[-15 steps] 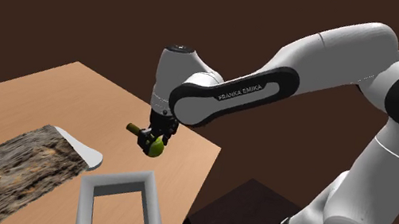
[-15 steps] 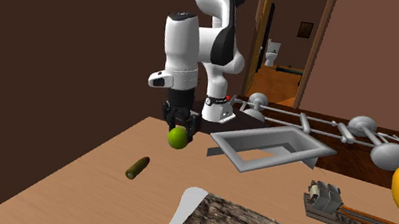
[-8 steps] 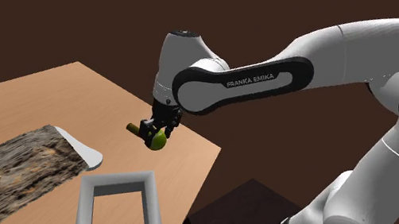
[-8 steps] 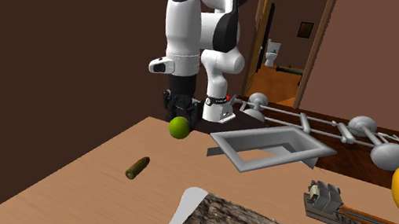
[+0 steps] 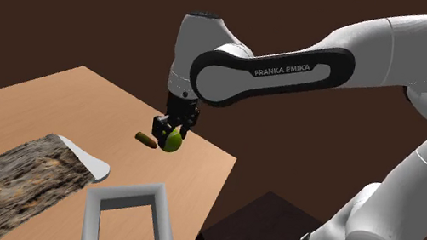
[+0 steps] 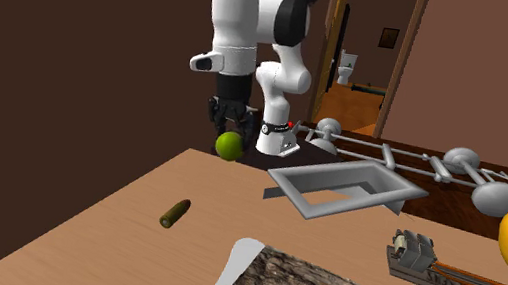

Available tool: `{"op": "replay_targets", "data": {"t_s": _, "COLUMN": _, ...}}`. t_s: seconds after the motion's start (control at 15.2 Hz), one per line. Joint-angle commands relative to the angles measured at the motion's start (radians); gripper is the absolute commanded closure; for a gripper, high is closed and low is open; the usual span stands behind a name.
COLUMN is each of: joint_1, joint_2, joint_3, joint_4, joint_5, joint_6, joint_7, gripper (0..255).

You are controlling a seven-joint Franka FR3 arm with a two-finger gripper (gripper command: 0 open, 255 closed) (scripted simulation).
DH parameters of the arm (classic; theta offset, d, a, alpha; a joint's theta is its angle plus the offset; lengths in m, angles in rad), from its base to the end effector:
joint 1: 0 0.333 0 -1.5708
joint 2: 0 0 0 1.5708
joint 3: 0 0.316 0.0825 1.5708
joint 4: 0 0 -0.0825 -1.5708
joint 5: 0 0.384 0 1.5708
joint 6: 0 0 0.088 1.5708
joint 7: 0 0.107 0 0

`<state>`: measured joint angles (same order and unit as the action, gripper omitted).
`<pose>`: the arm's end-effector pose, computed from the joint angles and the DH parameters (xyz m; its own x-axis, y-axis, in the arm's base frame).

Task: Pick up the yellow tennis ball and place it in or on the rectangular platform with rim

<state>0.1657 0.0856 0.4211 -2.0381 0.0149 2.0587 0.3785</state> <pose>0.4674 0.3080 0.4010 0.9773 0.1995 -0.0713 0.1984 -0.9799 -0.0230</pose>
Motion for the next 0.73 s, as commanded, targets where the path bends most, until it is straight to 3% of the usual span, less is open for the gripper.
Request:
{"op": "replay_targets", "data": {"t_s": 0.0, "joint_1": 0.000, "joint_2": -0.008, "joint_3": 0.000, "joint_4": 0.019, "joint_5": 0.003, "joint_6": -0.026, "joint_7": -0.001, "gripper": 255}}
{"op": "replay_targets", "data": {"t_s": 0.53, "joint_1": -0.003, "joint_2": -0.041, "joint_3": 0.000, "joint_4": 0.081, "joint_5": 0.017, "joint_6": -0.119, "joint_7": -0.008, "gripper": 255}}
{"op": "replay_targets", "data": {"t_s": 0.66, "joint_1": 0.018, "joint_2": -0.066, "joint_3": 0.021, "joint_4": 0.054, "joint_5": 0.030, "joint_6": -0.112, "joint_7": 0.029, "gripper": 255}}
